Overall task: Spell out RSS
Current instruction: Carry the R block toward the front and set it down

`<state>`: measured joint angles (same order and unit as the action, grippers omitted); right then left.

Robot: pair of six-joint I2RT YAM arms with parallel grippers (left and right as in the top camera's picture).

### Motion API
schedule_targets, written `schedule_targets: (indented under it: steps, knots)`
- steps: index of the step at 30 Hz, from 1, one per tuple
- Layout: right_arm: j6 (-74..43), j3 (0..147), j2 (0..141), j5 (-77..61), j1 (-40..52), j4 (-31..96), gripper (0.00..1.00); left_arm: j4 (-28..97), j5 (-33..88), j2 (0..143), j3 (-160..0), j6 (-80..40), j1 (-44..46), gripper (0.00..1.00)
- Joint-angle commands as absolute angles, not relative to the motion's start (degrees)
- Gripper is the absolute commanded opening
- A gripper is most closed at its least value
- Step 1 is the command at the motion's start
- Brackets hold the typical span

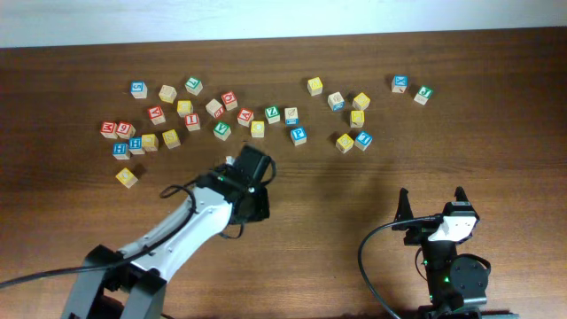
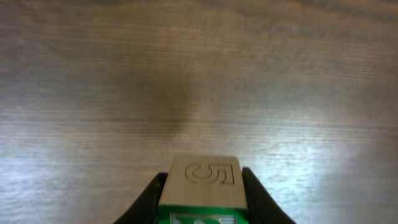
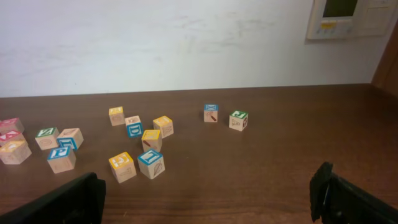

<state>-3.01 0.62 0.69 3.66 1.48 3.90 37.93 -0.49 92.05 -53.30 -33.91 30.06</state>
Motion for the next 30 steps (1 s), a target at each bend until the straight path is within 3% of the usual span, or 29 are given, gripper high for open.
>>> schedule_targets:
  steps: [1, 18, 30]
  knots:
    - [-3.42, 0.32, 0.47, 4.34, 1.1, 4.32, 0.98, 33.61, -5.08, 92.25, -50.65, -35.2, 32.08, 0.25]
    - [-3.42, 0.32, 0.47, 4.34, 1.1, 4.32, 0.98, 33.15, -10.5, 97.49, -50.72, -34.26, 32.49, 0.33]
    - [-3.42, 0.32, 0.47, 4.34, 1.1, 4.32, 0.98, 30.61, -6.9, 97.49, -50.72, -30.48, 32.49, 0.29]
